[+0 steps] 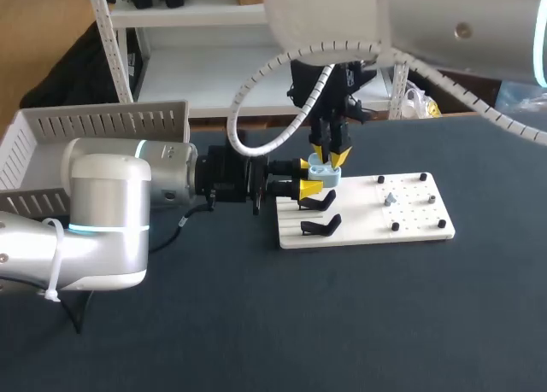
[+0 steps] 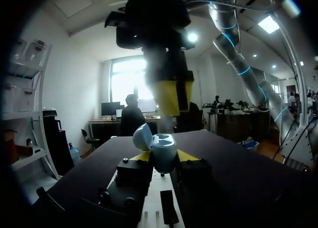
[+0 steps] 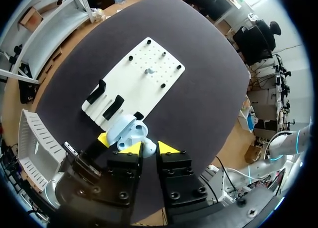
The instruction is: Pick up each earbud case from the left stands, insert the matching earbuds, close the lid, and place the case in the box.
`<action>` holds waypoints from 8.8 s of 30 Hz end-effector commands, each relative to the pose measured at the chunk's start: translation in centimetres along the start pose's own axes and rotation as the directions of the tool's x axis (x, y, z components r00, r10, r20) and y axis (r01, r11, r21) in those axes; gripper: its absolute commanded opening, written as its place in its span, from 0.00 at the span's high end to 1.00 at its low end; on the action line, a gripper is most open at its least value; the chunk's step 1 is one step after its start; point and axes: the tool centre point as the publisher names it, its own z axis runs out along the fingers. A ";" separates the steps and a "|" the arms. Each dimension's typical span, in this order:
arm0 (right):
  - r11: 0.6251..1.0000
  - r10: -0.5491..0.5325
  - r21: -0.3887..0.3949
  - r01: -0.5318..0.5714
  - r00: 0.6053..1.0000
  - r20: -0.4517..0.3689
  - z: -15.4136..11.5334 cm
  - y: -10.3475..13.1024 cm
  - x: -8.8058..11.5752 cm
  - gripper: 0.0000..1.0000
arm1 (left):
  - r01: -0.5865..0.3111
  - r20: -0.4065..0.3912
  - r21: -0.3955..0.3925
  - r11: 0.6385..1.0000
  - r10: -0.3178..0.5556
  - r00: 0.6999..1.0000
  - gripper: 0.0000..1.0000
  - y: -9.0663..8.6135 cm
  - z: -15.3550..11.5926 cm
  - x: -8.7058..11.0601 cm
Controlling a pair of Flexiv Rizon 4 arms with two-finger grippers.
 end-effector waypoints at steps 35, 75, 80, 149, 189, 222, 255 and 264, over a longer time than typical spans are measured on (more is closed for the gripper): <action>1.000 0.018 -0.004 -0.018 1.000 0.010 1.3 0.7 -1.1 1.00 | -0.002 0.003 -0.001 1.000 0.002 1.000 1.00 0.0 0.0 0.1; 0.999 0.012 -0.035 -0.012 1.000 -0.007 0.2 0.3 -0.2 0.60 | -0.002 0.003 -0.001 1.000 0.002 1.000 1.00 0.0 0.0 0.1; 0.994 0.020 -0.112 -0.021 1.000 -0.012 -1.3 -1.0 -0.3 0.63 | -0.002 0.003 -0.001 1.000 0.002 1.000 1.00 0.0 0.0 0.1; 0.828 -0.328 -0.437 0.351 0.936 0.128 11.7 -3.1 -11.3 0.44 | -0.002 0.003 -0.001 1.000 0.002 1.000 1.00 0.0 0.0 0.1; 0.833 -0.274 -0.460 0.307 0.952 0.139 14.9 -1.0 -12.6 0.65 | -0.002 0.003 -0.001 1.000 0.002 1.000 1.00 0.0 0.0 0.1; 0.840 -0.284 -0.445 0.311 0.950 0.127 15.2 -0.8 -12.7 1.00 | -0.002 0.003 -0.001 1.000 0.002 1.000 1.00 0.0 0.0 0.1; 0.833 -0.277 -0.453 0.319 0.948 0.158 11.8 -2.9 -11.0 0.52 | -0.002 0.003 -0.001 1.000 0.002 1.000 1.00 0.0 0.0 0.1; 0.865 -0.271 -0.394 0.311 0.950 0.155 13.0 -1.4 -11.4 0.48 | -0.002 0.003 -0.001 1.000 0.002 1.000 1.00 0.0 0.0 0.1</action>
